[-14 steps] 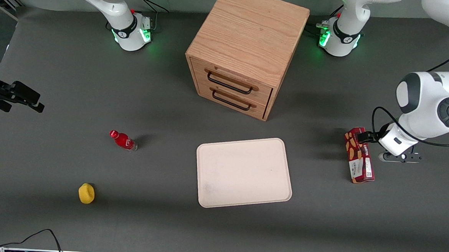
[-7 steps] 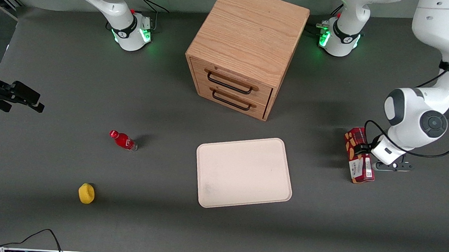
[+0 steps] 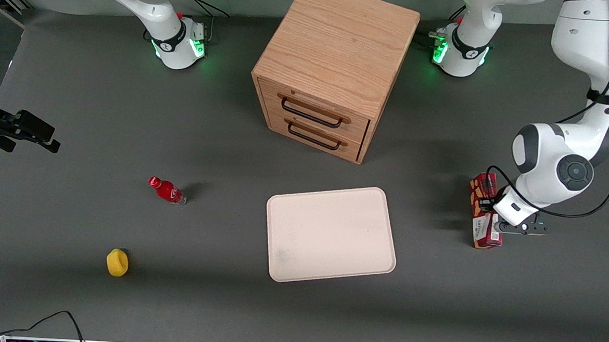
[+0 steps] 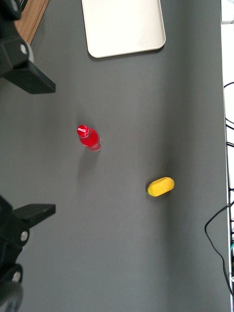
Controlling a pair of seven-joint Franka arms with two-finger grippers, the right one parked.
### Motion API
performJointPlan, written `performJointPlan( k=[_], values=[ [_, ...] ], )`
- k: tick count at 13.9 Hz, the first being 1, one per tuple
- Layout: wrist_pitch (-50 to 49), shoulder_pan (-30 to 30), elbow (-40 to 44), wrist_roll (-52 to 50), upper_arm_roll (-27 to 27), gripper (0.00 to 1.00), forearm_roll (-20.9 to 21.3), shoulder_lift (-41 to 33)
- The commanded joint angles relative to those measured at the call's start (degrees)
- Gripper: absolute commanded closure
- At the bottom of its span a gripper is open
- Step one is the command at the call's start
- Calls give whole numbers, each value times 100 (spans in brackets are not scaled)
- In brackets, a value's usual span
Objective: Place red cookie box on tray
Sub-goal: 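Carry the upright red box with the left gripper onto the white tray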
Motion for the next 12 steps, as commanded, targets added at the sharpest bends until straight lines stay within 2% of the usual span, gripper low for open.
performJointPlan(
  k=[1,3,6,8,12],
  values=[
    [-1485,-269,1249,-274,-15,100,-56,98],
    [-2253,-602,2278,-1124,-103,100,-56,493],
    [-2247,-1086,3274,-2679,-393,100,-161,1170],
    [-2221,-1403,3582,-3350,-446,100,-161,1470],
    [-1958,-1825,3592,-3711,-455,100,-153,1628]
  ],
)
